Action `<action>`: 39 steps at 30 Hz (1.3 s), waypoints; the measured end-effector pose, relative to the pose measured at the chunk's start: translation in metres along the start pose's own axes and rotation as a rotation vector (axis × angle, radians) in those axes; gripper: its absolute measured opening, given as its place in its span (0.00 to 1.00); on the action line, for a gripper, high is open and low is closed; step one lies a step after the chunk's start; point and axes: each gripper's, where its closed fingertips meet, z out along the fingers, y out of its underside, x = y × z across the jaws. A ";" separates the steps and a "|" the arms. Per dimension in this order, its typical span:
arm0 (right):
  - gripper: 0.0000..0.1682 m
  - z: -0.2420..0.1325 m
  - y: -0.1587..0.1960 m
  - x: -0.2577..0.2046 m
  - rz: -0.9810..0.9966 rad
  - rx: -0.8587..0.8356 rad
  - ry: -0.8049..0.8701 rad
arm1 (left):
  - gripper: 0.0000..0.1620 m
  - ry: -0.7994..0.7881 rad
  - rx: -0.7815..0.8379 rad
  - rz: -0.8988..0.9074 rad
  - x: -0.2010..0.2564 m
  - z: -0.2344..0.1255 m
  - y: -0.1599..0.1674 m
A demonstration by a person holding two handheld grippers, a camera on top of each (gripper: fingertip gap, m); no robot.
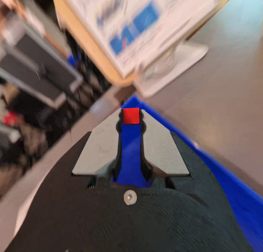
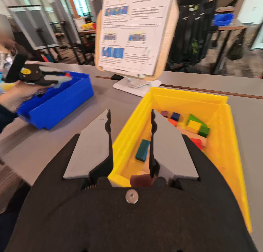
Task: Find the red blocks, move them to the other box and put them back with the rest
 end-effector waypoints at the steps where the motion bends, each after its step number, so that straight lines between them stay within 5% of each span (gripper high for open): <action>1: 0.33 0.004 0.002 -0.015 0.003 -0.010 -0.061 | 0.13 0.023 0.164 0.091 0.015 -0.021 -0.032; 4: 0.33 0.011 0.008 -0.067 0.019 -0.046 -0.280 | 0.13 0.100 0.523 0.425 0.089 -0.090 -0.096; 9: 0.33 0.007 0.016 -0.156 0.019 -0.078 -0.596 | 0.12 0.129 0.712 0.681 0.186 -0.156 -0.138; 12: 0.34 0.004 0.024 -0.190 -0.012 -0.103 -0.675 | 0.13 0.094 0.686 0.734 0.212 -0.164 -0.149; 17: 0.34 0.024 0.037 -0.192 -0.096 -0.113 -0.557 | 0.12 0.117 0.718 0.760 0.244 -0.173 -0.158; 21: 0.12 0.022 0.043 -0.205 -0.075 -0.139 -0.673 | 0.12 0.094 0.709 0.712 0.247 -0.169 -0.158; 26: 0.11 0.027 0.038 -0.184 -0.168 -0.109 -0.516 | 0.12 0.074 0.689 0.577 0.235 -0.168 -0.154; 30: 0.11 0.014 0.006 -0.122 -0.143 -0.001 -0.302 | 0.02 -0.022 0.625 0.473 0.191 -0.168 -0.150; 35: 0.11 -0.070 -0.070 -0.020 -0.083 0.387 0.087 | 0.00 -0.155 0.508 0.309 0.122 -0.173 -0.137; 39: 0.11 -0.123 -0.092 0.016 -0.108 0.551 0.259 | 0.00 -0.210 0.444 0.232 0.090 -0.175 -0.125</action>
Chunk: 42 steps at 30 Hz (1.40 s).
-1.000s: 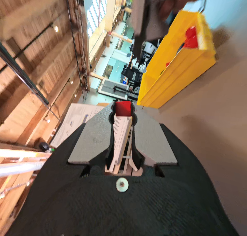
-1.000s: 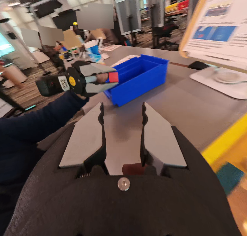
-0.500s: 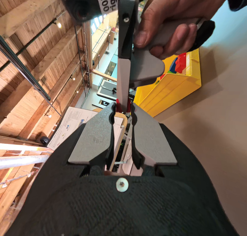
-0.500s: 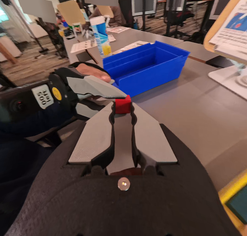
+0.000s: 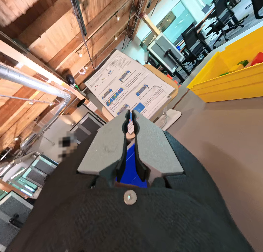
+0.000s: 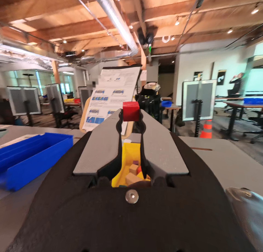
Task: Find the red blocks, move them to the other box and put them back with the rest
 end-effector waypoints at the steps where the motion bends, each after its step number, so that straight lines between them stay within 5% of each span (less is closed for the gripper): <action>1: 0.11 0.002 0.001 0.008 -0.003 0.003 0.023 | 0.00 -0.003 -0.011 -0.018 -0.003 0.000 0.002; 4: 0.11 0.031 0.030 0.020 0.025 -0.023 0.022 | 0.00 0.019 -0.011 -0.067 -0.003 -0.002 0.002; 6: 0.11 0.066 0.086 0.018 0.055 -0.179 -0.019 | 0.00 0.018 -0.025 -0.055 -0.002 -0.002 0.003; 8: 0.32 0.088 0.156 0.021 0.109 -0.433 -0.001 | 0.01 0.014 -0.043 -0.026 -0.001 -0.002 0.005; 9: 0.34 0.092 0.176 0.020 0.128 -0.502 -0.007 | 0.01 0.013 -0.044 -0.017 -0.001 -0.002 0.006; 17: 0.30 0.068 0.142 0.013 0.148 -0.470 -0.084 | 0.07 0.175 -0.239 -0.126 0.020 0.003 0.045; 24: 0.39 0.028 0.140 -0.043 0.146 -0.637 -0.287 | 0.30 0.372 -0.434 -0.404 0.033 -0.032 0.087; 32: 0.48 0.017 0.219 -0.103 -0.174 -0.961 -0.259 | 0.30 0.141 -0.545 -0.420 0.068 -0.031 0.136; 36: 0.37 0.015 0.263 -0.098 -0.293 -1.092 -0.169 | 0.14 0.045 -0.602 -0.373 0.076 -0.023 0.170; 42: 0.14 0.026 0.272 -0.095 -0.340 -1.076 -0.127 | 0.01 -0.050 -0.563 -0.474 0.025 -0.034 0.185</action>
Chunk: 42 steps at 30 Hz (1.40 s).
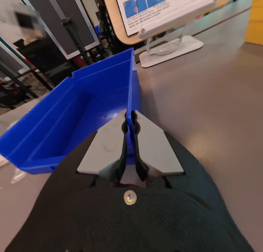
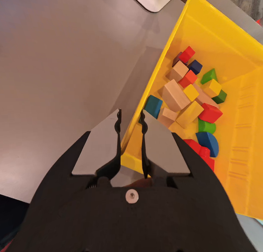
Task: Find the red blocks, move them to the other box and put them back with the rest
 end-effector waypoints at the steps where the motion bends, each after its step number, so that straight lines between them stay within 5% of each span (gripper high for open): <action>1: 0.14 0.001 -0.003 -0.003 0.009 0.012 -0.011 | 0.01 0.019 0.021 -0.047 -0.008 -0.004 -0.003; 12: 0.19 0.002 -0.065 -0.138 -0.005 0.151 -0.246 | 0.00 -0.173 0.262 -0.017 -0.099 -0.095 -0.073; 20: 0.22 0.010 -0.137 -0.302 -0.139 0.194 -0.443 | 0.01 -0.157 0.393 -0.031 -0.110 -0.165 -0.111; 24: 0.24 -0.025 -0.169 -0.357 -0.105 0.309 -0.647 | 0.00 -0.201 0.416 0.009 -0.109 -0.176 -0.118; 28: 0.27 -0.074 -0.177 -0.317 -0.124 0.461 -0.644 | 0.00 -0.148 0.456 0.056 -0.080 -0.181 -0.134; 33: 0.26 -0.119 -0.151 -0.206 -0.060 0.584 -0.521 | 0.00 0.080 0.516 0.124 0.008 -0.172 -0.161; 42: 0.19 -0.132 -0.069 0.022 0.147 0.513 -0.180 | 0.01 0.490 0.452 0.120 0.201 -0.115 -0.179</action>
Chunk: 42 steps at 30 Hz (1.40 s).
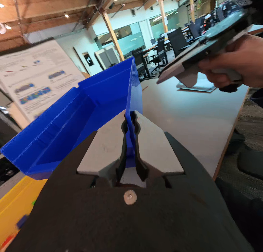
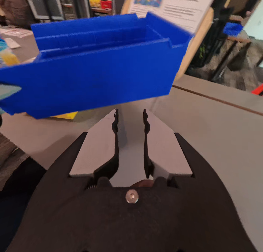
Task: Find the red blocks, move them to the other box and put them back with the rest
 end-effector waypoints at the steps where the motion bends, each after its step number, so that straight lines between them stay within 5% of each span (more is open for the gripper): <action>1: 0.19 -0.002 0.006 0.017 0.017 -0.013 0.032 | 0.01 0.030 -0.013 -0.010 0.015 0.016 0.005; 5: 0.20 0.009 0.035 0.064 0.091 -0.097 0.109 | 0.02 0.122 -0.084 -0.069 0.069 0.077 0.035; 7: 0.00 0.020 0.058 0.089 0.121 -0.169 0.168 | 0.09 0.151 -0.122 -0.133 0.087 0.109 0.052; 11: 0.00 0.038 0.114 0.141 0.202 -0.360 0.345 | 0.14 0.359 -0.275 -0.184 0.143 0.149 0.084; 12: 0.08 0.035 0.115 0.142 0.200 -0.380 0.353 | 0.16 0.364 -0.285 -0.183 0.146 0.147 0.083; 15: 0.11 0.010 0.057 0.120 0.116 -0.171 0.344 | 0.18 0.402 -0.213 -0.158 0.136 0.112 0.066; 18: 0.17 0.002 0.007 0.039 0.020 0.035 0.094 | 0.21 0.354 -0.235 -0.118 0.093 0.065 0.070; 21: 0.27 0.025 0.033 -0.043 -0.055 -0.137 -0.162 | 0.23 0.285 -0.321 -0.117 0.040 0.014 0.094; 24: 0.30 0.056 0.086 -0.070 -0.256 -0.380 -0.154 | 0.23 0.168 -0.465 -0.066 -0.017 -0.034 0.136; 29: 0.32 0.074 0.148 -0.040 -0.446 -0.645 0.030 | 0.24 -0.028 -0.723 0.037 -0.098 -0.105 0.219; 30: 0.32 0.073 0.154 -0.026 -0.457 -0.668 0.070 | 0.30 -0.054 -0.758 0.050 -0.110 -0.116 0.231; 31: 0.29 0.071 0.158 -0.014 -0.458 -0.677 0.098 | 0.38 -0.055 -0.764 0.036 -0.116 -0.122 0.239; 34: 0.41 0.055 0.171 0.018 -0.372 -0.725 0.129 | 0.42 -0.038 -0.737 -0.106 -0.128 -0.132 0.247; 38: 0.39 0.023 0.184 0.078 -0.259 -0.756 0.254 | 0.47 -0.146 -0.780 -0.124 -0.165 -0.159 0.260; 42: 0.33 -0.020 0.183 0.133 -0.195 -0.730 0.430 | 0.31 -0.294 -0.834 -0.103 -0.198 -0.197 0.270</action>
